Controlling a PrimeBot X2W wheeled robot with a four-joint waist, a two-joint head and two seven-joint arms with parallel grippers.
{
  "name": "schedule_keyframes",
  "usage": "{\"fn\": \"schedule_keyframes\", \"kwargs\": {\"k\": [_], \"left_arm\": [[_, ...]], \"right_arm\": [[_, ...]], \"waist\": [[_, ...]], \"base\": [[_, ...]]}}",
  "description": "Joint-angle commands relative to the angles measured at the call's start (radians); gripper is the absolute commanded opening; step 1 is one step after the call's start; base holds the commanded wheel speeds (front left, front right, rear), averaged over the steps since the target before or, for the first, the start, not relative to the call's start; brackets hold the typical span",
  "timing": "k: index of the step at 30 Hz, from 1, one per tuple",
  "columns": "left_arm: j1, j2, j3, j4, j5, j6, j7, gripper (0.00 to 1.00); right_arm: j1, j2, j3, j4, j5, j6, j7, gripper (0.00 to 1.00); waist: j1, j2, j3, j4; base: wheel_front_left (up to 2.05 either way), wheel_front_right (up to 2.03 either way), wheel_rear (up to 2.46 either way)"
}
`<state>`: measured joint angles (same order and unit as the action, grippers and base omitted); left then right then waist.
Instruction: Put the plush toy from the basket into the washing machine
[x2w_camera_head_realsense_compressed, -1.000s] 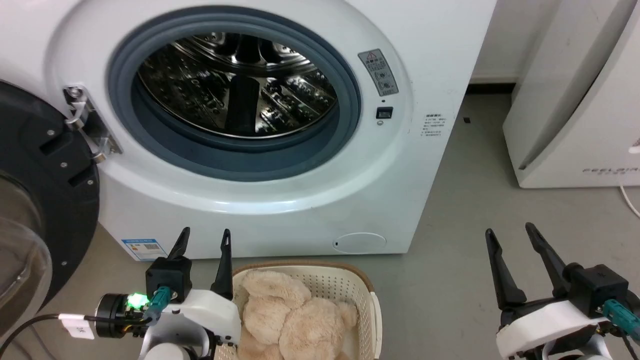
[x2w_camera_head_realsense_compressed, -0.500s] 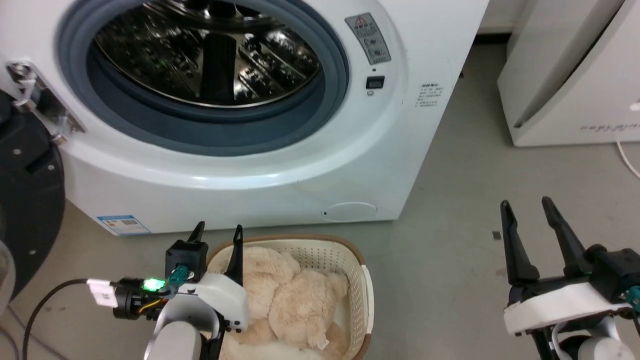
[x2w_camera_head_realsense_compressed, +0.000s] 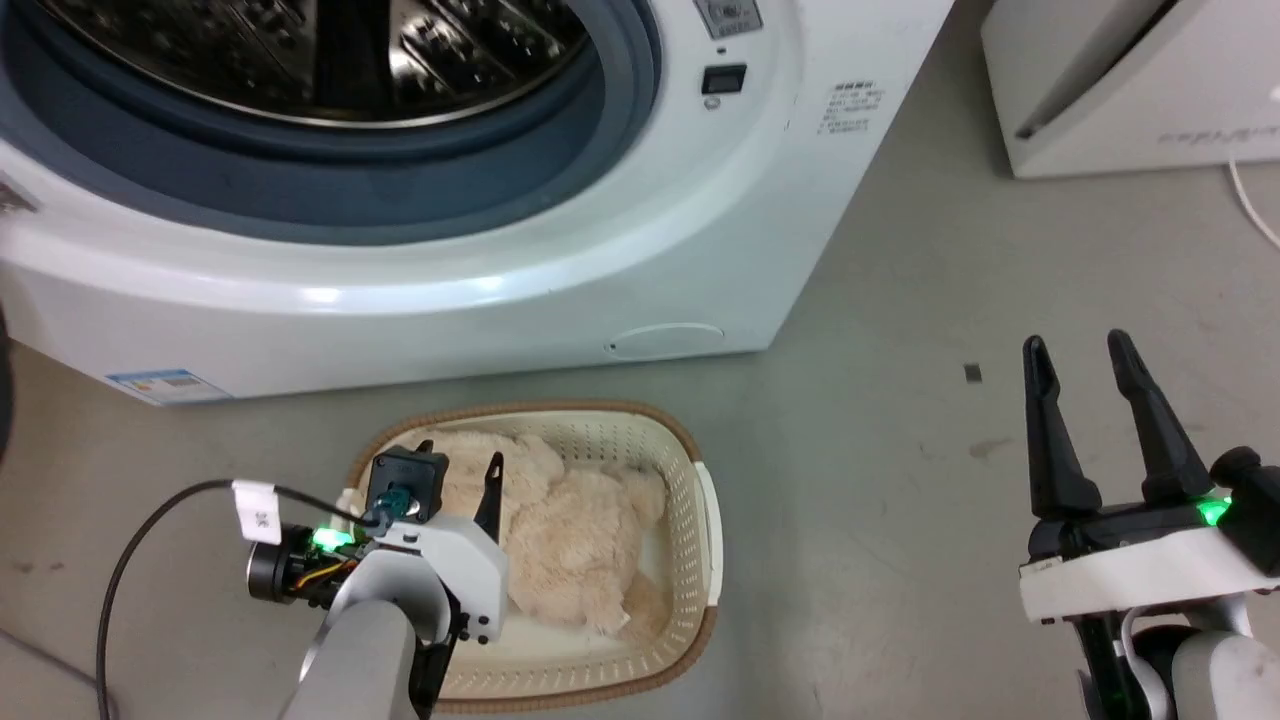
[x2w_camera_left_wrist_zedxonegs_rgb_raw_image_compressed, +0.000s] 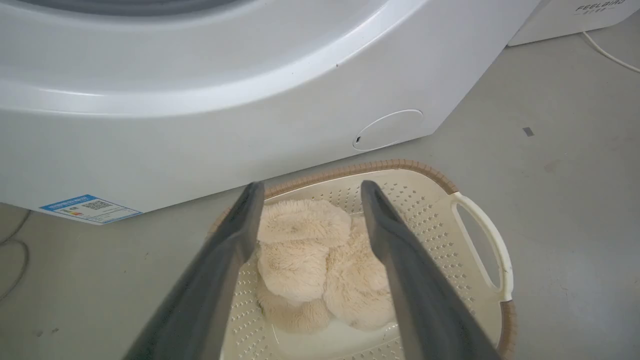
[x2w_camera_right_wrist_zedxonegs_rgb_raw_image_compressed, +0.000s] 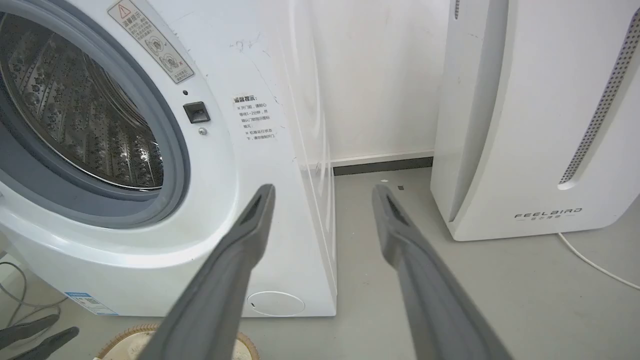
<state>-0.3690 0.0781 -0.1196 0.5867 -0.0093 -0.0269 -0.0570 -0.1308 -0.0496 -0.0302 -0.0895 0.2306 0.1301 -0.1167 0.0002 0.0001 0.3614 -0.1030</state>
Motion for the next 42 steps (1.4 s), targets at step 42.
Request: {"fn": "schedule_keyframes", "kwargs": {"k": [42], "left_arm": [[-0.409, 0.099, -0.168, 0.449, 0.000, -0.031, 0.152, 1.00]], "right_arm": [[-0.189, -0.001, 0.004, -0.107, 0.191, 0.000, -0.094, 1.00]], "waist": [[-0.0002, -0.0001, 0.486, -0.120]], "base": [[0.00, 0.00, 0.00]]}}
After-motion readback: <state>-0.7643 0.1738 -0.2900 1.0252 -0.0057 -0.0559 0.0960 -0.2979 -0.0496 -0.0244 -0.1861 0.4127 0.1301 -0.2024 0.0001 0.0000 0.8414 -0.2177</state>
